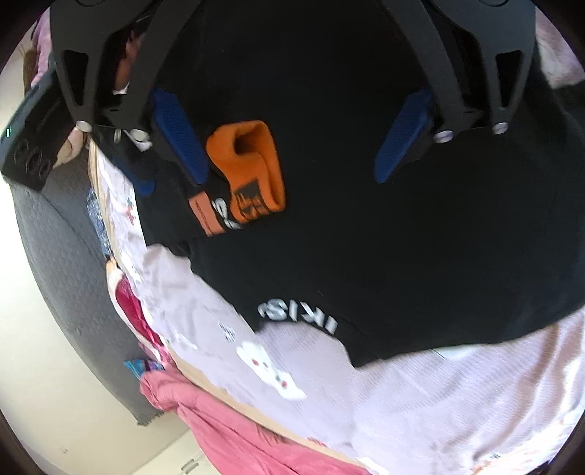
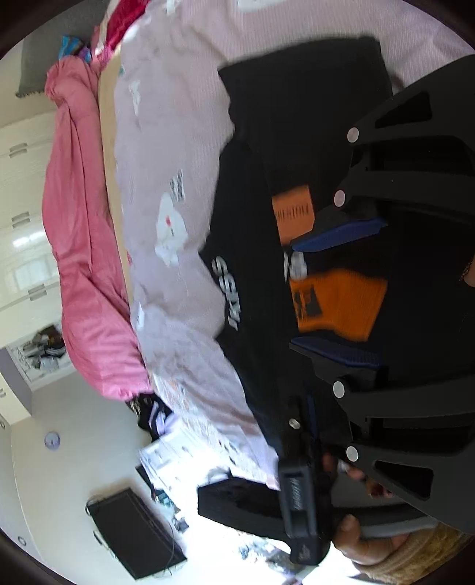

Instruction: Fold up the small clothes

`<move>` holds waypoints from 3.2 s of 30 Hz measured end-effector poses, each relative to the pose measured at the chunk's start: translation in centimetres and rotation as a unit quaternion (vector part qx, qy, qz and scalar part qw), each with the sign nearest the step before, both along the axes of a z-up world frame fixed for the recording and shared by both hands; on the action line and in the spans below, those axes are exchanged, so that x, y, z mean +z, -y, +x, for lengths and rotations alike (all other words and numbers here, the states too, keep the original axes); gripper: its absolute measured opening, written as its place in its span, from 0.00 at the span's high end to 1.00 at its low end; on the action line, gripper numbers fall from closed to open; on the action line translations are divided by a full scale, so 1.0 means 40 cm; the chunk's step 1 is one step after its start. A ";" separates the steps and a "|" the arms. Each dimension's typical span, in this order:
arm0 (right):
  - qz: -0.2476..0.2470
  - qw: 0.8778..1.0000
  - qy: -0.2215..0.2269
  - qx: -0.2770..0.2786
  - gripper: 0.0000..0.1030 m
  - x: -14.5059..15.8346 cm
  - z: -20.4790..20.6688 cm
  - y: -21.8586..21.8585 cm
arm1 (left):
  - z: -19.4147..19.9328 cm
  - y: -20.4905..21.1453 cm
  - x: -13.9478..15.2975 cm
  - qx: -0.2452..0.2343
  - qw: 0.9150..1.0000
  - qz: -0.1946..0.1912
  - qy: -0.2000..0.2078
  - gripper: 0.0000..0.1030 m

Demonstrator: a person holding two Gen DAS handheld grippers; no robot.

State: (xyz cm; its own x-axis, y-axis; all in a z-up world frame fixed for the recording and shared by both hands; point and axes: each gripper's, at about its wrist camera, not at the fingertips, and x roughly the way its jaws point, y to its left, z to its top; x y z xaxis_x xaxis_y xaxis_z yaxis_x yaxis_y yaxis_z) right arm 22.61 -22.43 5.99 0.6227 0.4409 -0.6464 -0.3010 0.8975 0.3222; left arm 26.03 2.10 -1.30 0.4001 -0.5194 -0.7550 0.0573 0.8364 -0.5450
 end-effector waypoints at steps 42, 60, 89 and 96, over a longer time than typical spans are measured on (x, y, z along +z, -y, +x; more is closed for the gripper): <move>-0.067 0.984 0.021 -0.166 0.54 0.007 0.052 0.272 | -0.056 -0.076 0.153 0.050 0.990 0.061 0.116 0.93; -0.094 0.991 0.016 -0.093 0.54 -0.041 0.059 0.128 | -0.083 -0.201 0.079 0.079 0.994 0.041 0.061 0.89; -0.106 0.988 -0.107 -0.023 0.52 -0.155 0.079 0.052 | -0.114 -0.149 -0.031 0.047 0.990 0.127 0.024 0.84; -0.094 0.991 -0.091 -0.019 0.37 -0.126 0.058 0.038 | -0.147 -0.157 -0.006 0.055 0.989 0.135 0.036 0.77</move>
State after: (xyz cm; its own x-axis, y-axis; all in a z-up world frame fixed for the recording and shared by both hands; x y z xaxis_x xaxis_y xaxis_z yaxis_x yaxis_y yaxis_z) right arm 24.94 -23.95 0.95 0.5023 0.2807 -0.8179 -0.2186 0.9563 0.1939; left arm 20.17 8.38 -1.56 0.5006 -0.2529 -0.8279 -0.0116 0.9543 -0.2985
